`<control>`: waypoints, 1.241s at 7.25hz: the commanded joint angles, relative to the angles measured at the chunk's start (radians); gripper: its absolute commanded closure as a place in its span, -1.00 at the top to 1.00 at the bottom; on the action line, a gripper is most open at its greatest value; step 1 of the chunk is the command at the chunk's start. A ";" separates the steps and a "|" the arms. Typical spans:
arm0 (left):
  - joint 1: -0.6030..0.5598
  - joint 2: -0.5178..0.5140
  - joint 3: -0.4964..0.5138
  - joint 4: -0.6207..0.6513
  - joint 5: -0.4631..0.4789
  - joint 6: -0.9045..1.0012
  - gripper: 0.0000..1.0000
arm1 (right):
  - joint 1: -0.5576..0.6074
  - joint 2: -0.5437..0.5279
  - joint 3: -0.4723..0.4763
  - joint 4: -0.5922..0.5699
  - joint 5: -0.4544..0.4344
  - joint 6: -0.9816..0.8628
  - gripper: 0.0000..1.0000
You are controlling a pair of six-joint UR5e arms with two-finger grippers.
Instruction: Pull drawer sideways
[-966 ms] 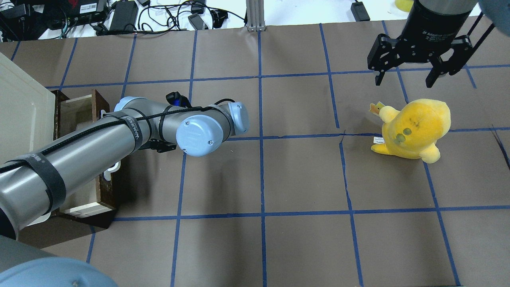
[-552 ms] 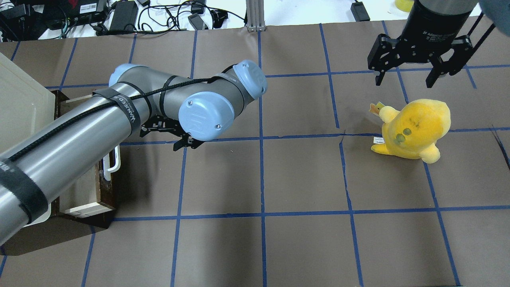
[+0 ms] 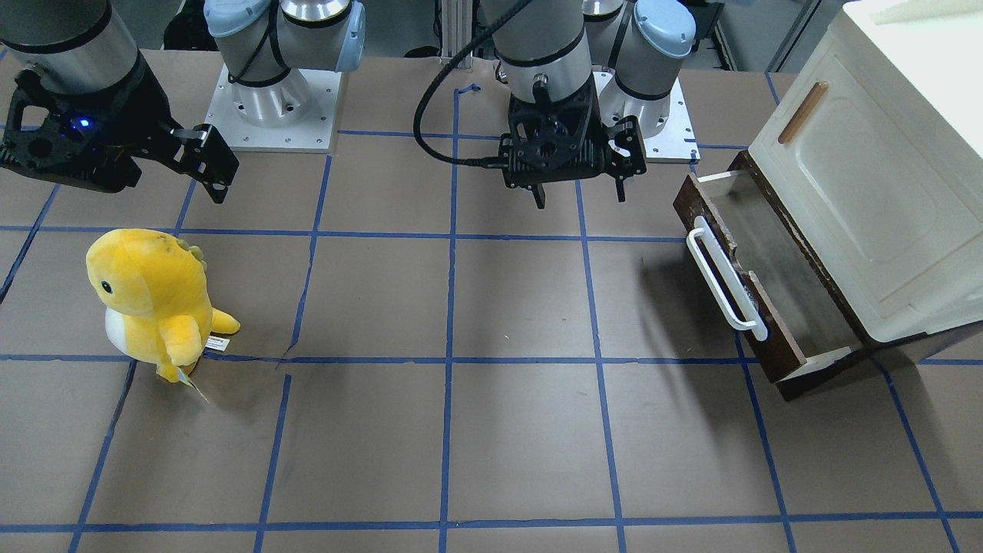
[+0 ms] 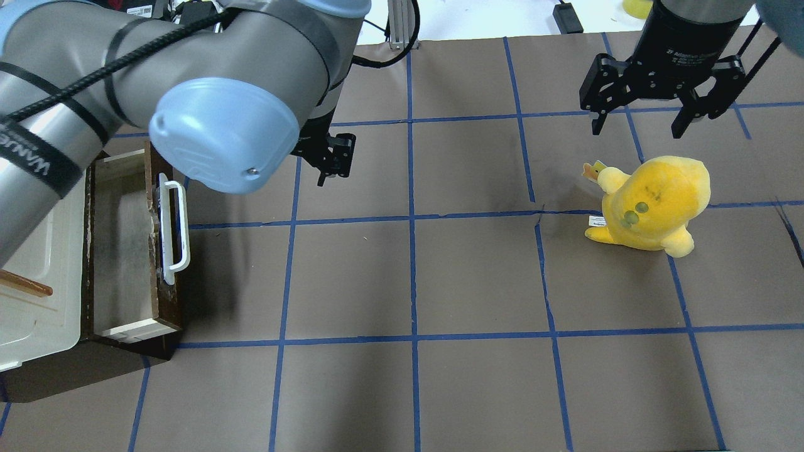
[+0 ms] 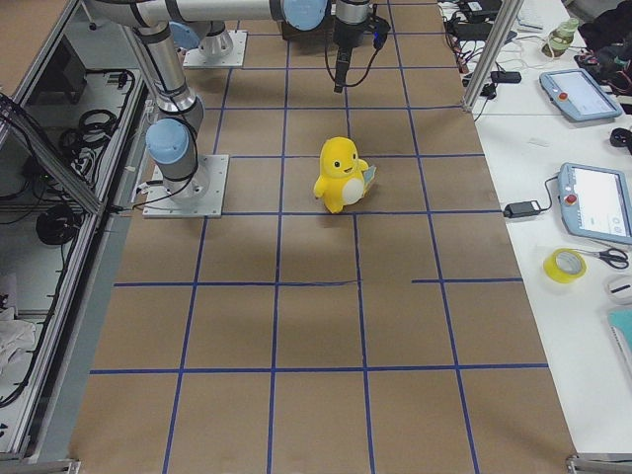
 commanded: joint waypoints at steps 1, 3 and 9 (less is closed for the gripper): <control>0.046 0.099 0.002 0.018 -0.116 0.136 0.94 | 0.000 0.000 0.000 0.000 0.000 0.000 1.00; 0.189 0.138 -0.001 0.024 -0.136 0.240 0.89 | 0.000 0.000 0.000 0.000 0.000 0.000 1.00; 0.347 0.207 -0.099 0.050 -0.347 0.274 1.00 | 0.000 0.000 0.000 0.000 0.000 0.000 1.00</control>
